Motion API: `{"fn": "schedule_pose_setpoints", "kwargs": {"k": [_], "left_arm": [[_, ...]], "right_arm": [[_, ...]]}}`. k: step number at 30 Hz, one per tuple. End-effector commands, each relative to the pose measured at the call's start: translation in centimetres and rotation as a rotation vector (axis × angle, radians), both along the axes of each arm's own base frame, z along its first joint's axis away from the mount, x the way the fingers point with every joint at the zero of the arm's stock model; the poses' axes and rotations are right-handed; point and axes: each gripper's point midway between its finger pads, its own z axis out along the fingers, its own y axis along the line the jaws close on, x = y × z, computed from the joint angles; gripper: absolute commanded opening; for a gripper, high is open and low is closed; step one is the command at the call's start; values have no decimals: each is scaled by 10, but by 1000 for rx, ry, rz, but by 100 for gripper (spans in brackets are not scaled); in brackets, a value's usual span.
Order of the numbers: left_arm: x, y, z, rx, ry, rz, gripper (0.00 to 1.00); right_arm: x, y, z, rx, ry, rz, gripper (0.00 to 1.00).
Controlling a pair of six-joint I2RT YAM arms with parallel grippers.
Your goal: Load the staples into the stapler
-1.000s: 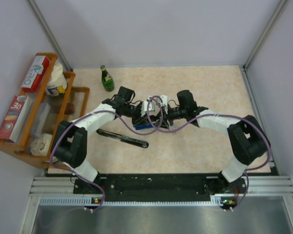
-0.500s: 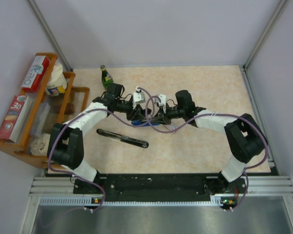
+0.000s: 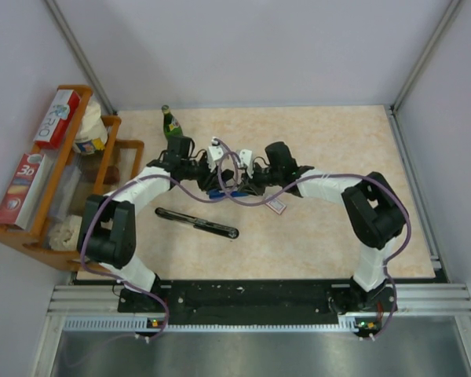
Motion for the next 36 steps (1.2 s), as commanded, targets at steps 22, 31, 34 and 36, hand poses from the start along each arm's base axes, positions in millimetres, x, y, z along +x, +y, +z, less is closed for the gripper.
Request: {"fn": "schedule_pose_setpoints", "kwargs": {"k": [22,31,34,36], "left_arm": [[99,105,21,204,-282,699,0],[97,116,34,188,-288,786,0],[99,122,32,213,-289,808,0],[102,129,30,241,-286,843,0]], "right_arm": [[-34,-28,-109,-514,108,-12,0],[-45,-29,-108,-514,170,6,0],[-47,-30,-111,-522,184,10,0],[-47,-29,-113,-533,202,8,0]]}}
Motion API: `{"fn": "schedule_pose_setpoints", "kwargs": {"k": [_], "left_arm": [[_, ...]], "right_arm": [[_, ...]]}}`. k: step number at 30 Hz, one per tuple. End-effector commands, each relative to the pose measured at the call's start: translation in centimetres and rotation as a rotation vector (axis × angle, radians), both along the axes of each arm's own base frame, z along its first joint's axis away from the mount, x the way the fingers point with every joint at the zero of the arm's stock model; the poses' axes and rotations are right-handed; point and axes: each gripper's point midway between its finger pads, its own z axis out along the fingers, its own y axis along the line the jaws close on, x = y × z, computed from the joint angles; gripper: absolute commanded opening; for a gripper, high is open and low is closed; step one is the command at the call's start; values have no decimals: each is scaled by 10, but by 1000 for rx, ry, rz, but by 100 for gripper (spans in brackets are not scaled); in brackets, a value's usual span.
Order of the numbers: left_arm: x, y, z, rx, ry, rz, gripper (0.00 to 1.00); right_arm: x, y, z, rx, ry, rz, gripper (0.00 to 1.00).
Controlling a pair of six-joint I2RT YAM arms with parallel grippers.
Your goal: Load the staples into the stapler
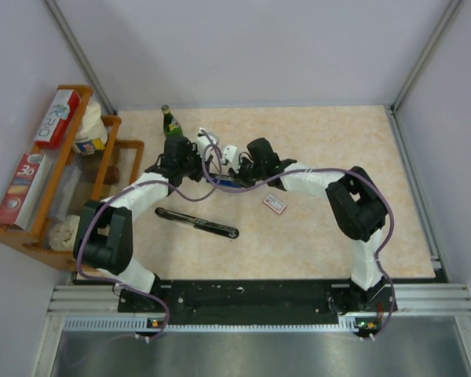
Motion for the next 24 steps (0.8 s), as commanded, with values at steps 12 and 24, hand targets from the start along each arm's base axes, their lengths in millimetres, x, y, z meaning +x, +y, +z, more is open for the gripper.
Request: {"fn": "schedule_pose_setpoints", "kwargs": {"k": [12,24], "left_arm": [[58,95,32,141,-139,423,0],[60,114,16,153,-32,471,0]], "right_arm": [[-97,-49,-104,-388,443,65,0],[-116,-51,-107,-385,521,68,0]]}}
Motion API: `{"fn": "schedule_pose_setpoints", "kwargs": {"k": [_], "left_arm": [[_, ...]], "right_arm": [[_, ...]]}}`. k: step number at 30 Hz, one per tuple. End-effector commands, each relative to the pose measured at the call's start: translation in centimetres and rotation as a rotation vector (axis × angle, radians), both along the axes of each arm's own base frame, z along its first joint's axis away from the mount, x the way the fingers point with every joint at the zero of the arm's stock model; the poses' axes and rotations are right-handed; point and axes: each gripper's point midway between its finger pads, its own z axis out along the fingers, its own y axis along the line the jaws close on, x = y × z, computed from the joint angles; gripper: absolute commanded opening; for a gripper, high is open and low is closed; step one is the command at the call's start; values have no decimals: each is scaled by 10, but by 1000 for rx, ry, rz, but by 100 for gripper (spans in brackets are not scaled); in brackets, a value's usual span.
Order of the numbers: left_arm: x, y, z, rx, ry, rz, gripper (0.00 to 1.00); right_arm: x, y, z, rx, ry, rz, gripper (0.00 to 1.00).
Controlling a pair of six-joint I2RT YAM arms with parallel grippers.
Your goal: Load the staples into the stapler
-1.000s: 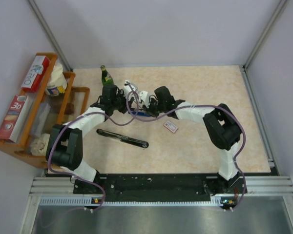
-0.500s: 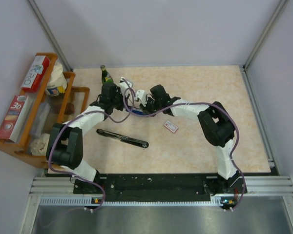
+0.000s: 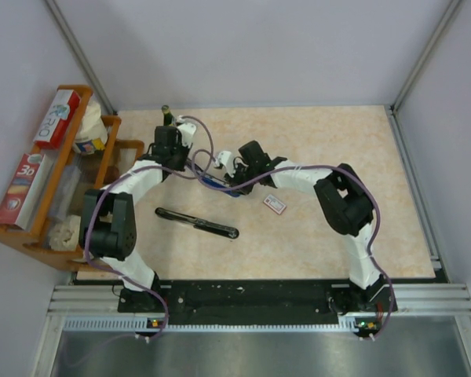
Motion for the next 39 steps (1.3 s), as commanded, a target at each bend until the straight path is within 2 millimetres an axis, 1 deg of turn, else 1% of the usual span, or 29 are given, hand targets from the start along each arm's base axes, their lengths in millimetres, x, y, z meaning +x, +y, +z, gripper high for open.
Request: {"fn": "schedule_pose_setpoints", "kwargs": {"k": [1,5,8,10,11,16,19,21,23,26,27,28,30,31,32,33,34,37,39], "left_arm": [[25,51,19,107,-66,147,0],[24,59,16,87,-30,157,0],[22,60,16,77,-20,154,0],[21,58,19,65,-28,138,0],[20,55,21,56,-32,127,0],[12,30,35,-34,-52,15,0],[6,24,39,-51,-57,-27,0],[-1,21,42,-55,-60,-54,0],[-9,18,44,-54,-64,-83,3],[-23,14,50,-36,-90,-152,9],[-28,12,49,-28,-94,-182,13],[-36,7,51,-25,-101,-233,16],[-50,-2,49,-4,-108,-351,33],[-59,-10,49,-5,-111,-426,37],[-70,-15,44,7,-91,-497,44],[-79,-20,43,18,-90,-547,50],[-87,-28,41,27,-92,-620,53],[-108,-40,34,93,-102,-781,64],[-121,-49,29,104,-99,-877,67]], "right_arm": [[-104,-57,-71,-292,365,80,0],[-104,-59,-73,-299,374,58,0],[-104,-61,-75,-309,378,46,0],[-100,-61,-76,-315,372,23,0],[-98,-62,-76,-325,368,-1,0],[-89,-73,-81,-376,357,-126,0],[-82,-78,-80,-393,342,-199,0],[-74,-82,-78,-392,325,-253,0],[-69,-86,-76,-393,315,-299,0],[-62,-93,-73,-392,286,-372,0],[-63,-96,-74,-400,284,-387,0],[-62,-97,-71,-396,279,-402,0],[-63,-100,-69,-390,279,-438,0],[-65,-101,-67,-386,283,-450,0],[-67,-102,-64,-373,287,-465,0],[-71,-106,-65,-374,292,-479,0],[-72,-106,-64,-366,288,-492,0],[-74,-113,-57,-350,271,-525,0],[-79,-114,-55,-318,284,-568,0]]}}
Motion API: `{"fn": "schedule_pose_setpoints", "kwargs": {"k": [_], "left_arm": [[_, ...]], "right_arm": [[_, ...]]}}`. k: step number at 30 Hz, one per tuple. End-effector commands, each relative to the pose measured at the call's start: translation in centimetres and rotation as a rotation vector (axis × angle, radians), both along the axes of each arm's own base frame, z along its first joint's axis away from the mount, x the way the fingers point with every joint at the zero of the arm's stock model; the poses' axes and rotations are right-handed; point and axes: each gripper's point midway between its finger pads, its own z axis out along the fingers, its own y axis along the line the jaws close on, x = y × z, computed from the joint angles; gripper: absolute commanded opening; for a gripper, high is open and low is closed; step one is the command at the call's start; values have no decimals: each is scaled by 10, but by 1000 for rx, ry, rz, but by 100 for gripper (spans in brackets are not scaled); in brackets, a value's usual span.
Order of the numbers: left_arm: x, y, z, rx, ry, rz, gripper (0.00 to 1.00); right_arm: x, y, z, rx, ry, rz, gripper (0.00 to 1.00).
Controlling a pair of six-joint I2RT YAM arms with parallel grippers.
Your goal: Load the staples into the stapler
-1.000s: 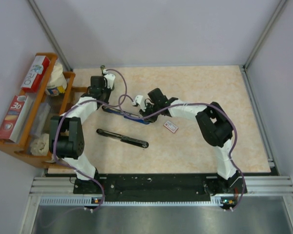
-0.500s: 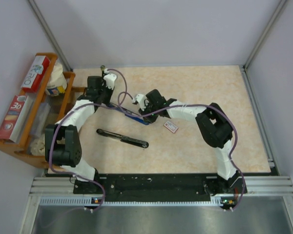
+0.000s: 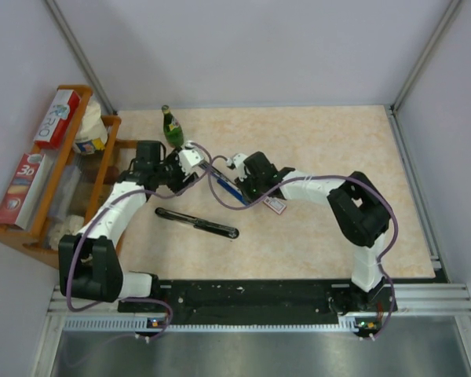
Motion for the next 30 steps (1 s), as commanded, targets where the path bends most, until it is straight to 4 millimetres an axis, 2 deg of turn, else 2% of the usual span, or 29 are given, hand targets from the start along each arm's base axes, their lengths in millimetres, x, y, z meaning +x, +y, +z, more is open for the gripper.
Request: {"fn": "schedule_pose_setpoints", "kwargs": {"k": [1,6,11,15,17,20,26,30], "left_arm": [[-44,-37,-7,49,-34,-368,69],[-65,-49,-26,100,16,-511,73],[-85,-57,-57,192,85,-616,73],[-84,-59,-64,202,81,-620,74],[-82,-59,-63,187,84,-603,74],[-76,-62,-53,125,100,-563,76],[-79,-72,-32,36,98,-587,76],[-86,-76,-20,5,77,-624,77]], "right_arm": [[-54,-72,-55,-216,208,-173,0],[-70,-66,-56,-180,240,-160,0],[-84,-61,-57,-155,270,-130,0],[-84,-54,-44,-108,253,-98,0],[-82,-54,-36,-91,224,-89,28],[-76,-57,-27,-87,163,-81,46],[-66,-60,-9,-80,68,-53,74],[-62,-57,-4,-70,45,-49,76]]}}
